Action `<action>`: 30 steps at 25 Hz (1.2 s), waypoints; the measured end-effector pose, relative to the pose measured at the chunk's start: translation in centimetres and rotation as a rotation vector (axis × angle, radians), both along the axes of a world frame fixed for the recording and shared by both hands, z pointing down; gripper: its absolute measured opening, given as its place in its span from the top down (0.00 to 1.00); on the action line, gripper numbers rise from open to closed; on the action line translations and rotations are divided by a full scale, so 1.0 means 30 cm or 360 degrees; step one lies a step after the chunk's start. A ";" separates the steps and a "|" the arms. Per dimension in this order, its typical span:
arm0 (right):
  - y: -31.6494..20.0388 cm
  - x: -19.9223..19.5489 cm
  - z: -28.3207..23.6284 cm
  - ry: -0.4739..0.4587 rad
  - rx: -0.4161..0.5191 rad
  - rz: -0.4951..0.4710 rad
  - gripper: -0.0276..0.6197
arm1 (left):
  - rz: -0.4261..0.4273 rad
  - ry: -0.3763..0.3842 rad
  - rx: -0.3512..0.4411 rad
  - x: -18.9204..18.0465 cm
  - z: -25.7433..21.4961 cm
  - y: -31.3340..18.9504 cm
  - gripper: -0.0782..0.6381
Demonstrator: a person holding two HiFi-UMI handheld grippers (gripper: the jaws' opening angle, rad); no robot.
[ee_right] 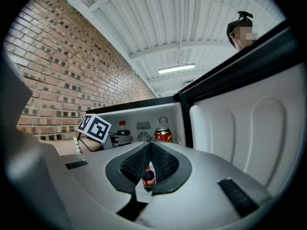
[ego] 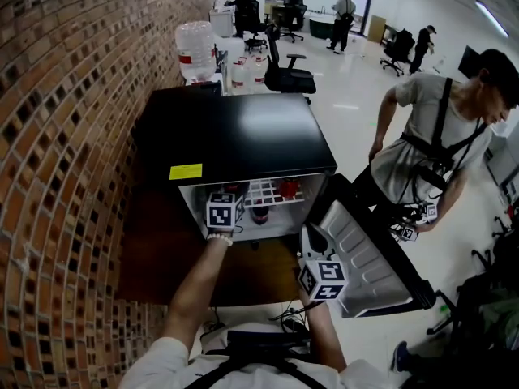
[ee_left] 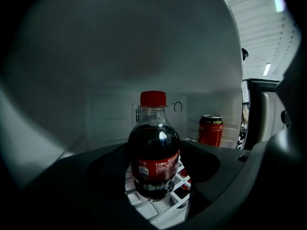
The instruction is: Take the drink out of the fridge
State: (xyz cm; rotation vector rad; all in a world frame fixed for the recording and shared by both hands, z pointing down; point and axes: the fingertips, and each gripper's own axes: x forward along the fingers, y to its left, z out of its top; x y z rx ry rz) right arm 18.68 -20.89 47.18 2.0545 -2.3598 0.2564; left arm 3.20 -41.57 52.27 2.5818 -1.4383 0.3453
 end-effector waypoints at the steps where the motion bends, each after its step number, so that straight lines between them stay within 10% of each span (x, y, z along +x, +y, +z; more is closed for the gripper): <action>1: 0.000 0.001 0.001 -0.0001 0.0000 0.0000 0.93 | -0.0005 -0.0003 0.0003 -0.004 -0.001 -0.001 0.48; 30: 0.025 -0.119 -0.018 -0.0009 0.0024 -0.0136 0.94 | 0.0022 0.0059 0.0031 -0.077 -0.068 0.256 0.49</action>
